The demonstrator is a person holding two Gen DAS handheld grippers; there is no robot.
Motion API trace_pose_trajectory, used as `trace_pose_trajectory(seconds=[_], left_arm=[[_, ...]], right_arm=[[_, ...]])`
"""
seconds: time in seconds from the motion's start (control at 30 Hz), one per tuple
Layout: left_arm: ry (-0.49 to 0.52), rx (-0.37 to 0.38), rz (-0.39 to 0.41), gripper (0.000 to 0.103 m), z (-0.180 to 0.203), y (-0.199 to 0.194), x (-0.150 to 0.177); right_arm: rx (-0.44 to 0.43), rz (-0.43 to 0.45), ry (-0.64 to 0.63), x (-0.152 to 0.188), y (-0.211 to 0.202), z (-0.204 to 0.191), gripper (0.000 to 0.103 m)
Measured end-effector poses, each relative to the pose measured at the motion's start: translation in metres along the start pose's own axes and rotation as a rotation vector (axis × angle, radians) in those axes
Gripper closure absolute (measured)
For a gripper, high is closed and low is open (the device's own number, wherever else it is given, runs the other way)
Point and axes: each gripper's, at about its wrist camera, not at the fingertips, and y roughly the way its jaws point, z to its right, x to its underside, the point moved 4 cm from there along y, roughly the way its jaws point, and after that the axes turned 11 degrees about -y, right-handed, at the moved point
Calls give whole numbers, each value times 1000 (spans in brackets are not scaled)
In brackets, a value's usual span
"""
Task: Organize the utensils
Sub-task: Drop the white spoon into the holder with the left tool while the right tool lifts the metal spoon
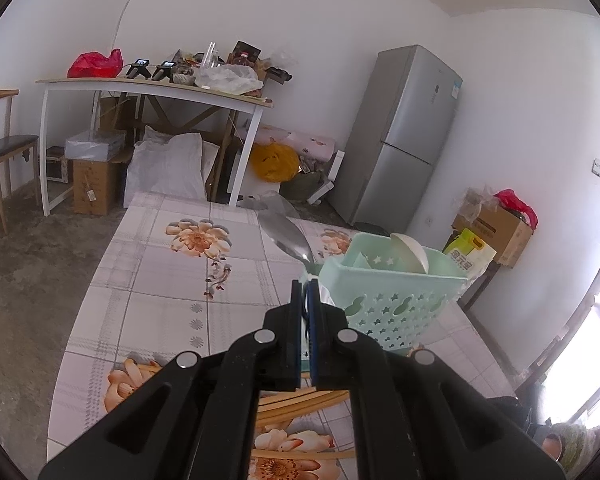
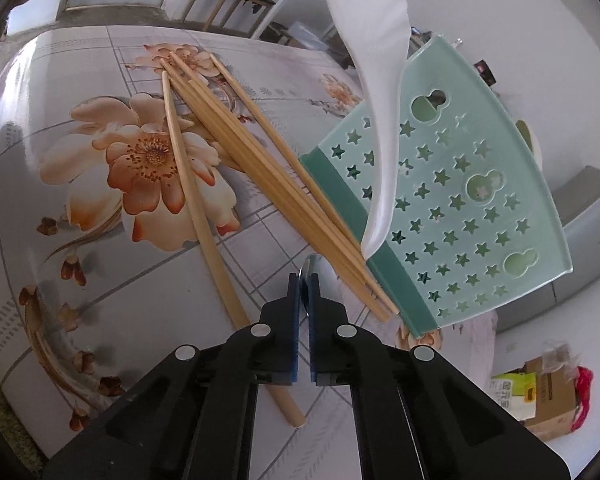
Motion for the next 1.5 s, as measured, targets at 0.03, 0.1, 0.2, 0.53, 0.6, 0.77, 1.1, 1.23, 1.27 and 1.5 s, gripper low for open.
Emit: trace_pose_trajectory(seconds=[0.03, 0.1, 0.2, 0.53, 0.6, 0.77, 1.1, 1.23, 1.27, 1.5], left_arm=[[-1, -1, 5, 101, -1, -2, -1], [-3, 0, 17, 101, -1, -7, -3], [-1, 4, 38, 101, 0, -15, -8], [23, 32, 176, 101, 19, -55, -44], [33, 31, 220, 101, 22, -62, -55], [90, -11, 291, 101, 32, -63, -80], [328, -183, 241, 101, 53, -6, -76], [409, -207, 182, 101, 62, 19, -61], [414, -205, 163, 100, 63, 24, -58], [328, -121, 73, 74, 59, 40, -48]], right_arm=[[6, 3, -1, 1, -3, -2, 102], [21, 9, -3, 2, -10, -8, 102], [39, 27, 18, 7, -15, -2, 103], [86, 123, 200, 3, -59, 37, 103], [102, 139, 221, 2, -65, 41, 103], [129, 185, 289, 4, -75, 60, 103], [117, 263, 486, 21, -93, 112, 103], [110, 296, 560, 29, -99, 130, 103], [106, 303, 576, 31, -100, 134, 103], [89, 325, 673, 46, -102, 153, 103]])
